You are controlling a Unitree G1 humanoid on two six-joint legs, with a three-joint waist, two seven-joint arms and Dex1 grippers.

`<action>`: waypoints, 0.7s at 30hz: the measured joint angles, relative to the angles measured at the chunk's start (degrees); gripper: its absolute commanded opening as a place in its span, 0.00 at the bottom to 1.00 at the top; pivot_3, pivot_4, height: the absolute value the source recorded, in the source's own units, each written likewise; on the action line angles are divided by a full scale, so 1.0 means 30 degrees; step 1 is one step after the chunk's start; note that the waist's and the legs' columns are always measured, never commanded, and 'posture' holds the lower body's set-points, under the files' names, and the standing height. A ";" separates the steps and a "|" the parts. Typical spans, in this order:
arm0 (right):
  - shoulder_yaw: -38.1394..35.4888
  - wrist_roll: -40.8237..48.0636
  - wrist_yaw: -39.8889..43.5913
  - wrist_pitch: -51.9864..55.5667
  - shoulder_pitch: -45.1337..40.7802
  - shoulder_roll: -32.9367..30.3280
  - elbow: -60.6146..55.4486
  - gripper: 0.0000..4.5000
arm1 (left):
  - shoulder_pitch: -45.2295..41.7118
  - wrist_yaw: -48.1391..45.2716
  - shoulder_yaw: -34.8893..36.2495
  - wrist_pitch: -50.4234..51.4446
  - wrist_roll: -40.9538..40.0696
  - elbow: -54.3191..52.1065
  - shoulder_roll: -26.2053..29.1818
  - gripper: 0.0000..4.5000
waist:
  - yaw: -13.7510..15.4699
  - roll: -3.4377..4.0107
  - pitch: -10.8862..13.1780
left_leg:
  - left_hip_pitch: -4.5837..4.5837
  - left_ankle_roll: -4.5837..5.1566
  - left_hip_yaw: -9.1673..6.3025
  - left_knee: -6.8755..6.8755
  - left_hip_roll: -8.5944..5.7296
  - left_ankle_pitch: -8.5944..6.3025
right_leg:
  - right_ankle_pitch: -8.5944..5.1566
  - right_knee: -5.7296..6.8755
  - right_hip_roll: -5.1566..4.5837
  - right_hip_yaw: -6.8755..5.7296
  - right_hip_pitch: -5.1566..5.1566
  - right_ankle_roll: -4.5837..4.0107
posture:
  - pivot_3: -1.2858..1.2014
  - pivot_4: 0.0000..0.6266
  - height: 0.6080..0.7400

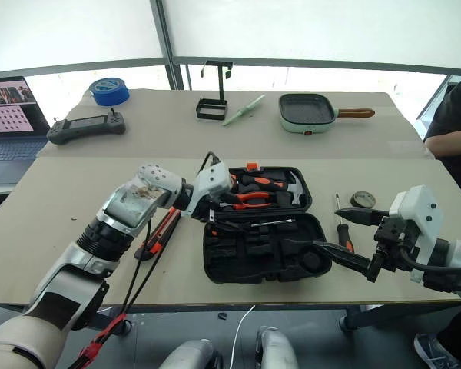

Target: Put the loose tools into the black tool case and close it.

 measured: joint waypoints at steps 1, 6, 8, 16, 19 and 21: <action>0.0046 0.0003 -0.0030 0.0020 -0.0005 0.0000 -0.0001 1.00 | 0.0005 0.0006 -0.0045 -0.0269 0.0088 0.0000 0.0022 0.93 | -0.0002 0.0000 0.0000 | 0.0001 0.0000 0.0000 0.0000 0.0000 0.0000 | 0.0000 0.0001 0.0000 0.0001 0.0000 0.0000 | 0.52 0.24 1.00; 0.0166 0.0022 -0.0187 0.0127 -0.0371 -0.0003 0.0000 1.00 | 0.0251 0.0237 -0.0954 -0.2738 0.1356 0.0738 0.0146 0.56 | 0.0008 0.0001 -0.0001 | 0.0005 -0.0001 0.0001 0.0001 -0.0002 0.0000 | 0.0001 0.0001 -0.0001 0.0003 0.0001 -0.0001 | 0.52 0.24 1.00; 0.0193 0.0025 -0.0218 0.0164 -0.0519 -0.0008 0.0000 1.00 | 0.0361 0.0362 -0.1118 -0.3057 0.1690 0.1471 -0.0145 0.38 | 0.0027 0.0000 0.0000 | -0.0002 0.0000 -0.0001 0.0004 -0.0002 0.0000 | 0.0001 -0.0002 -0.0001 -0.0003 0.0001 -0.0001 | 0.52 0.24 1.00; 0.0439 0.0053 -0.0375 0.0381 -0.0784 -0.0011 -0.0010 1.00 | 0.0428 0.0056 -0.1786 -0.4346 0.2340 0.2447 -0.0701 0.01 | 0.0024 0.0000 -0.0001 | -0.0004 0.0002 0.0000 0.0008 -0.0002 0.0000 | 0.0001 0.0000 -0.0002 0.0000 0.0001 0.0001 | 0.52 0.24 1.00; 0.0649 0.0053 -0.0389 0.0423 -0.0788 -0.0010 -0.0019 1.00 | 0.0419 0.0067 -0.1983 -0.5268 0.2811 0.2804 -0.0874 0.01 | 0.0076 0.0001 -0.0002 | 0.0006 0.0006 0.0000 0.0014 -0.0003 -0.0001 | 0.0003 -0.0001 -0.0009 0.0000 0.0022 0.0005 | 0.52 0.24 1.00; 0.0688 0.0049 -0.0418 0.0422 -0.0779 -0.0009 -0.0023 1.00 | 0.0403 0.0096 -0.2123 -0.5879 0.3094 0.3099 -0.0980 0.01 | 0.0124 -0.0001 -0.0007 | 0.0011 0.0023 0.0000 0.0027 -0.0003 -0.0009 | 0.0008 -0.0002 -0.0011 0.0000 0.0035 0.0012 | 0.52 0.24 1.00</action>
